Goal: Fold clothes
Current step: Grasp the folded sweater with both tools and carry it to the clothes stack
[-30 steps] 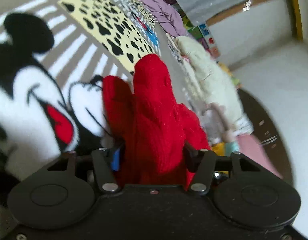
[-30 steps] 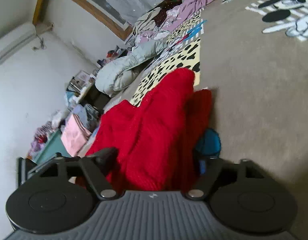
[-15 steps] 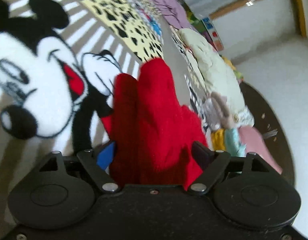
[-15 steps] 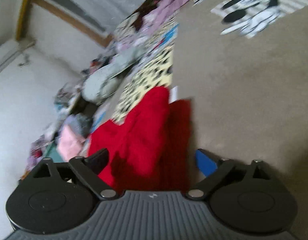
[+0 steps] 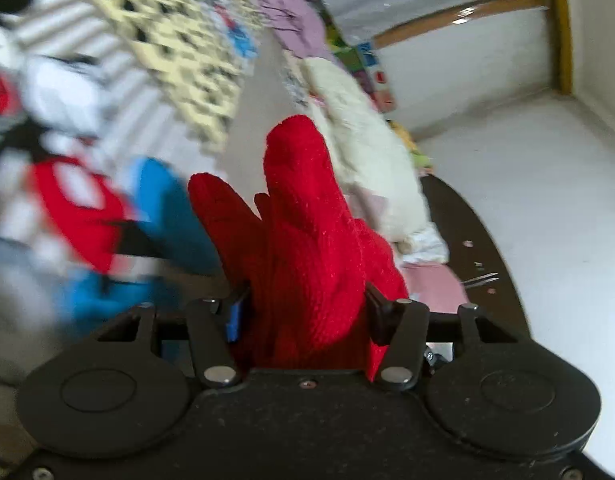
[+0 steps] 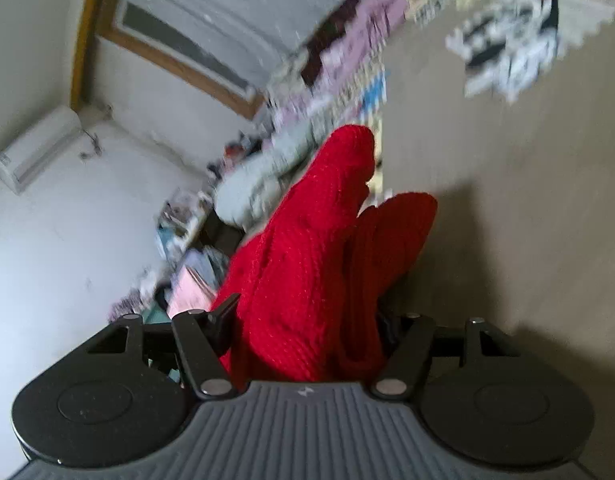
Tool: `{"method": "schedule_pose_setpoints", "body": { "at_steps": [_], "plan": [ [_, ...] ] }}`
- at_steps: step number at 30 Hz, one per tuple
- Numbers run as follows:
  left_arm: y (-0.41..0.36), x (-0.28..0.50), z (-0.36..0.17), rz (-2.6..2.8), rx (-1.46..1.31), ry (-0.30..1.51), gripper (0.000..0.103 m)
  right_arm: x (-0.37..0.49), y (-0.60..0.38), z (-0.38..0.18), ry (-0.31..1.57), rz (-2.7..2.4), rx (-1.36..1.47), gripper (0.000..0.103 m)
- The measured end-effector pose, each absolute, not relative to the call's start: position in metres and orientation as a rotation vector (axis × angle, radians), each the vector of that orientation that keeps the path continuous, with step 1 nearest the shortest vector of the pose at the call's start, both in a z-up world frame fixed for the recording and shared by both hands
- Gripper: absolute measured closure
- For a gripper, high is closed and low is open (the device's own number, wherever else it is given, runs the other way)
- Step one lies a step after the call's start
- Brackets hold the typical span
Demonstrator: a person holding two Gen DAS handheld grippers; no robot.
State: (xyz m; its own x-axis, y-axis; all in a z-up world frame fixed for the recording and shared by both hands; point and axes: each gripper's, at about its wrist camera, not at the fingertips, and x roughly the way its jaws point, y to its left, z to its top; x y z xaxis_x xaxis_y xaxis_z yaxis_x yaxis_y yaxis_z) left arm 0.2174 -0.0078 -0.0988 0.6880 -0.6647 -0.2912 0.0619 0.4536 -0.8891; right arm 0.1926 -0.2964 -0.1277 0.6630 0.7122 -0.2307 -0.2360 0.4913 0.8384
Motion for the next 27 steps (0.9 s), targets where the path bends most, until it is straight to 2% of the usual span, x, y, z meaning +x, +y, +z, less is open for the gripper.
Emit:
{"method": "schedule_pose_setpoints", "body": {
  "at_steps": [15, 25, 27],
  "plan": [
    [-0.239, 0.318, -0.028, -0.754, -1.12, 0.606, 0.049, 0.238, -0.535, -0.03, 0.331, 0.473, 0.871, 0.038],
    [-0.322, 0.371, -0.032, -0.778, -1.152, 0.62, 0.049, 0.289, -0.621, -0.017, 0.274, 0.393, 0.841, 0.038],
    [-0.337, 0.379, -0.043, -0.76, -1.105, 0.647, 0.049, 0.298, -0.638, -0.024, 0.29, 0.355, 0.854, 0.034]
  ]
}}
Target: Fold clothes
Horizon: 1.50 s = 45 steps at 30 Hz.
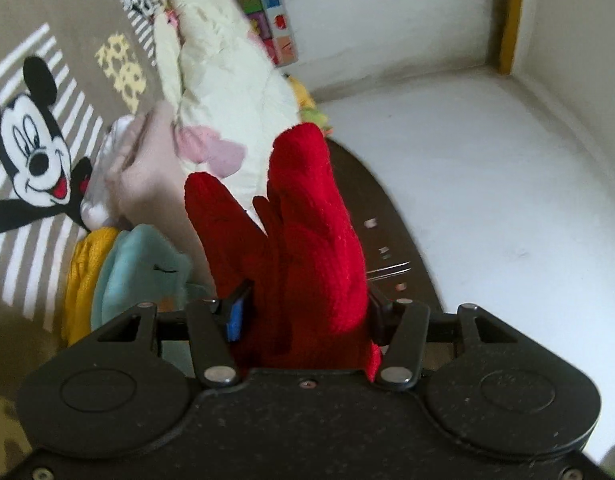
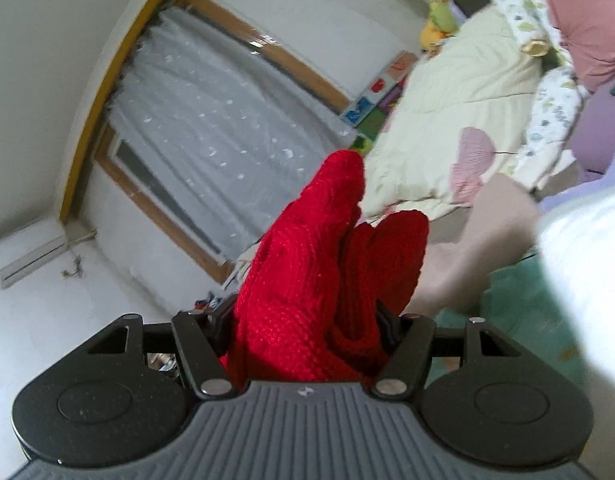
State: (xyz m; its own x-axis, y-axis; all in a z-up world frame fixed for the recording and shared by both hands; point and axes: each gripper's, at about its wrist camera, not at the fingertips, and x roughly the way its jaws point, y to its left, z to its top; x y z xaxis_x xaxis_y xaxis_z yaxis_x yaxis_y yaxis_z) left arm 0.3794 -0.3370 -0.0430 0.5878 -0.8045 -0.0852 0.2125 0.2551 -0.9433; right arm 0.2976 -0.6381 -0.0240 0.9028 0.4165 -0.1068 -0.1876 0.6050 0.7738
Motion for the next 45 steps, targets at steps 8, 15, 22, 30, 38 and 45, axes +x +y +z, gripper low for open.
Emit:
{"method": "schedule_pose_setpoints", "body": {
  "at_steps": [8, 15, 22, 30, 38, 45],
  "plan": [
    [-0.356, 0.397, -0.079, -0.686, -0.861, 0.781, 0.042, 0.297, -0.62, -0.018, 0.323, -0.078, 0.388, 0.031],
    [-0.348, 0.381, -0.048, -0.734, -0.683, 0.594, 0.043, 0.293, -0.589, -0.022, 0.244, 0.003, 0.252, 0.033],
    [-0.348, 0.375, -0.07, -0.709, -0.659, 0.685, 0.044, 0.331, -0.603, -0.064, 0.453, -0.109, 0.299, 0.036],
    [-0.274, 0.308, -0.045, -0.66, -0.519, 0.651, 0.023, 0.295, -0.597, -0.038, 0.401, -0.068, 0.388, 0.032],
    [-0.159, 0.213, -0.03, -0.478, -0.323, 0.629, 0.008, 0.198, -0.504, -0.02, 0.39, 0.053, 0.377, 0.009],
    [-0.061, 0.138, -0.009, -0.242, -0.254, 0.636, 0.0, 0.124, -0.392, -0.017, 0.46, 0.179, 0.388, 0.0]
  ]
}}
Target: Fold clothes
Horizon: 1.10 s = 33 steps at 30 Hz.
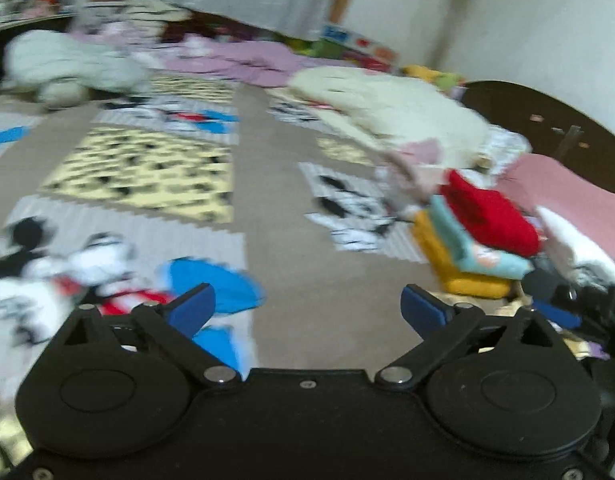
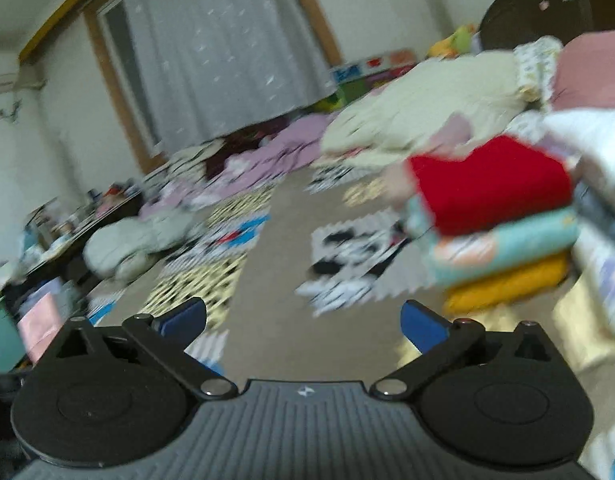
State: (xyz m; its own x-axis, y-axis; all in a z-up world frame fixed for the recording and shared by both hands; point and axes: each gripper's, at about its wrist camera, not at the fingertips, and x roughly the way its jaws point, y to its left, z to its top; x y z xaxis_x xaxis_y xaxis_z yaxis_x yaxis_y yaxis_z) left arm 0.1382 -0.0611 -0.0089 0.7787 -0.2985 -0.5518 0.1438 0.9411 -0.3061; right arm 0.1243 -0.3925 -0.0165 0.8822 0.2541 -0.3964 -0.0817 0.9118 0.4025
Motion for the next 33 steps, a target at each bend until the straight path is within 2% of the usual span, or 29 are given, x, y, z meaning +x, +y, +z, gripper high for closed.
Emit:
{"method": "schedule_pose_setpoints", "body": {
  "at_steps": [8, 14, 26, 33],
  "plan": [
    [0.0, 0.069, 0.007, -0.011, -0.203, 0.612, 0.0, 0.085, -0.284, -0.005, 0.572, 0.281, 0.322, 0.0],
    [0.007, 0.034, 0.016, 0.055, -0.114, 0.595, 0.0, 0.055, -0.235, 0.006, 0.612, 0.315, 0.247, 0.0],
    [0.009, -0.005, 0.027, 0.077, -0.054, 0.542, 0.0, 0.009, -0.193, 0.017, 0.604, 0.251, 0.12, 0.0],
    [0.012, -0.014, 0.026, 0.057, -0.108, 0.558, 0.0, -0.001, -0.189, 0.013, 0.599, 0.228, 0.094, 0.0]
  ]
}}
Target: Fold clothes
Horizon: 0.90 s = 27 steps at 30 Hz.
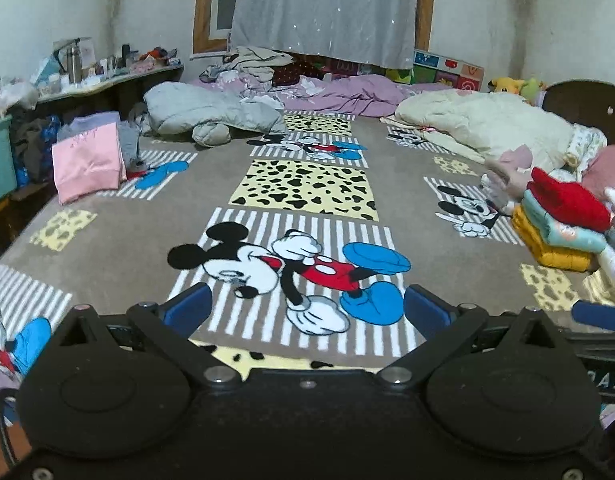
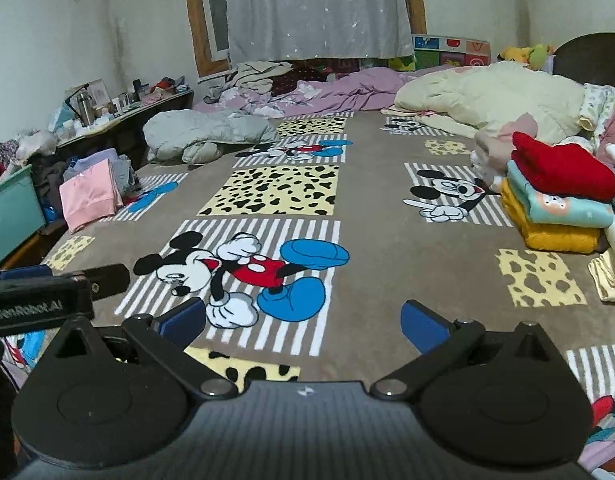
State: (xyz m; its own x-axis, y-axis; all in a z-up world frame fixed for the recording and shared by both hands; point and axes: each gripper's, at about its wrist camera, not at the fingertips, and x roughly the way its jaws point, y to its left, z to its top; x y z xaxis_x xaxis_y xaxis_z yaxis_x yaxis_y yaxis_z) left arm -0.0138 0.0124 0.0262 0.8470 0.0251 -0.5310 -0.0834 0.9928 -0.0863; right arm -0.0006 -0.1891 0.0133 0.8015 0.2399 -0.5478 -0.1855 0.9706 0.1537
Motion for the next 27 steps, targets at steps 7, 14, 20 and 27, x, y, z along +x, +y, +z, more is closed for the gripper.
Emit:
{"method": "schedule_pose_setpoints", "body": {
  "at_steps": [7, 14, 20, 27],
  "plan": [
    [0.009, -0.019, 0.022, 0.049, -0.07, 0.555, 0.0, -0.005, -0.186, 0.012, 0.592, 0.217, 0.07, 0.0],
    [0.004, -0.018, 0.017, 0.049, -0.051, 0.565, 0.0, -0.006, -0.185, 0.009, 0.6, 0.205, 0.043, 0.0],
    [-0.003, -0.016, 0.012, 0.049, -0.029, 0.571, 0.0, -0.003, -0.192, 0.003, 0.617, 0.2, 0.054, 0.0],
    [-0.004, -0.012, 0.01, 0.049, -0.034, 0.579, 0.0, 0.003, -0.198, -0.006, 0.643, 0.203, 0.07, 0.0]
  ]
}}
